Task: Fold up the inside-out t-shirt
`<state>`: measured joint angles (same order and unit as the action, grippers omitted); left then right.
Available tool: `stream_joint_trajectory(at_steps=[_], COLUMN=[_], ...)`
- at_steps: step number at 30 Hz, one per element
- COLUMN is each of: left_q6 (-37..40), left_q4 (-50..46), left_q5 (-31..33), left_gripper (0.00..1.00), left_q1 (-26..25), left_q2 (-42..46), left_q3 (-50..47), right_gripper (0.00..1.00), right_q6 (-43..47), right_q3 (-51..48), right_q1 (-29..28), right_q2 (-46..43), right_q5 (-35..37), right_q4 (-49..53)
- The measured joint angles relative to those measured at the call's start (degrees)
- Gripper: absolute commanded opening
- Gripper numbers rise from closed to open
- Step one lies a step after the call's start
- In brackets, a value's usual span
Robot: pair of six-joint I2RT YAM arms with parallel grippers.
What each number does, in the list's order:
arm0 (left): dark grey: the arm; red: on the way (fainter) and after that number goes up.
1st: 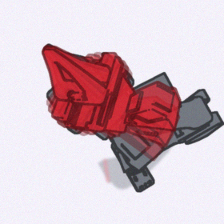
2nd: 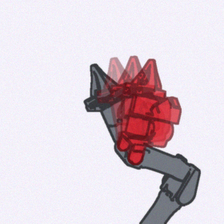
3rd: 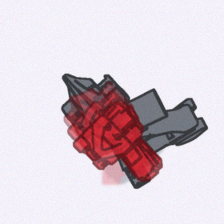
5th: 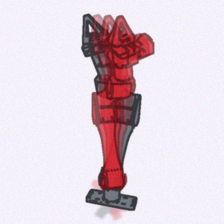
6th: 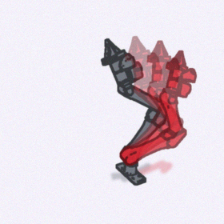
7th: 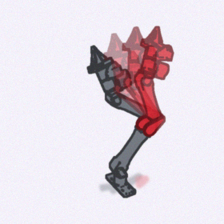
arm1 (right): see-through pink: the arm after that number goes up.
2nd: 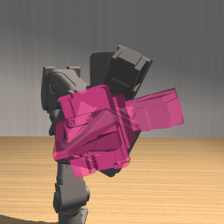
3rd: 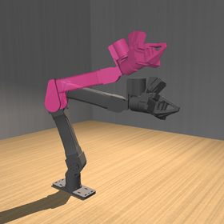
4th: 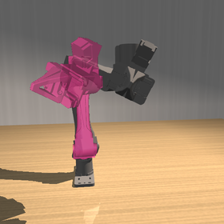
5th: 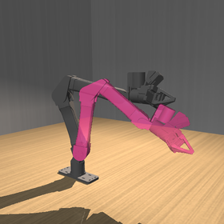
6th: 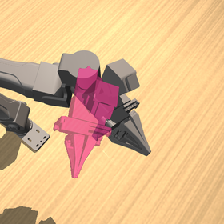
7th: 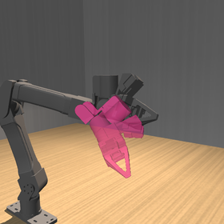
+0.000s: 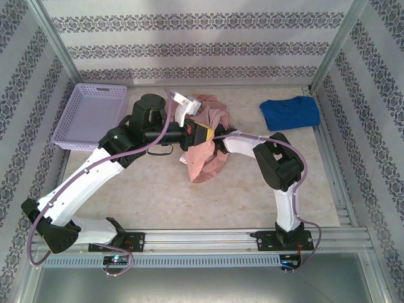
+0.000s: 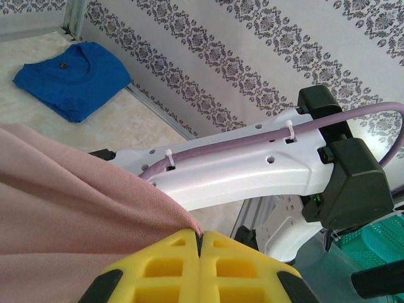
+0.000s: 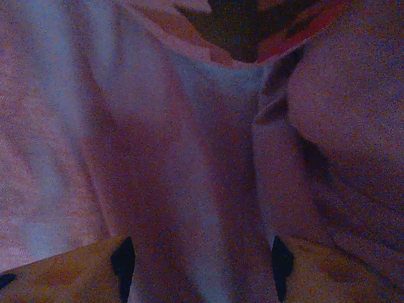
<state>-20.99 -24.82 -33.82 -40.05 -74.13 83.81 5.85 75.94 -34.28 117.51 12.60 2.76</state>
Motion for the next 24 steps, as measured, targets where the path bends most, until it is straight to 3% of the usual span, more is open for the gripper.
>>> stream_joint_trajectory(at_steps=[8,16,24], left_q6=[0.0,-0.04,0.04], left_q4=[0.04,1.11,2.58], left_q5=[-0.68,-2.64,-5.57], left_gripper=[0.0,0.0,0.0], left_q1=[-0.02,-0.44,-1.92], left_q2=[0.0,0.0,3.43], left_q3=[0.0,-0.09,-2.99], right_gripper=[0.69,0.66,0.65], right_q6=[6.88,16.02,4.87], right_q3=[4.2,5.07,11.67], right_q1=[-1.99,-2.36,-2.36], right_q2=[1.09,1.09,1.55], right_q5=[0.04,-3.98,-10.62], right_q4=[5.64,7.54,11.82])
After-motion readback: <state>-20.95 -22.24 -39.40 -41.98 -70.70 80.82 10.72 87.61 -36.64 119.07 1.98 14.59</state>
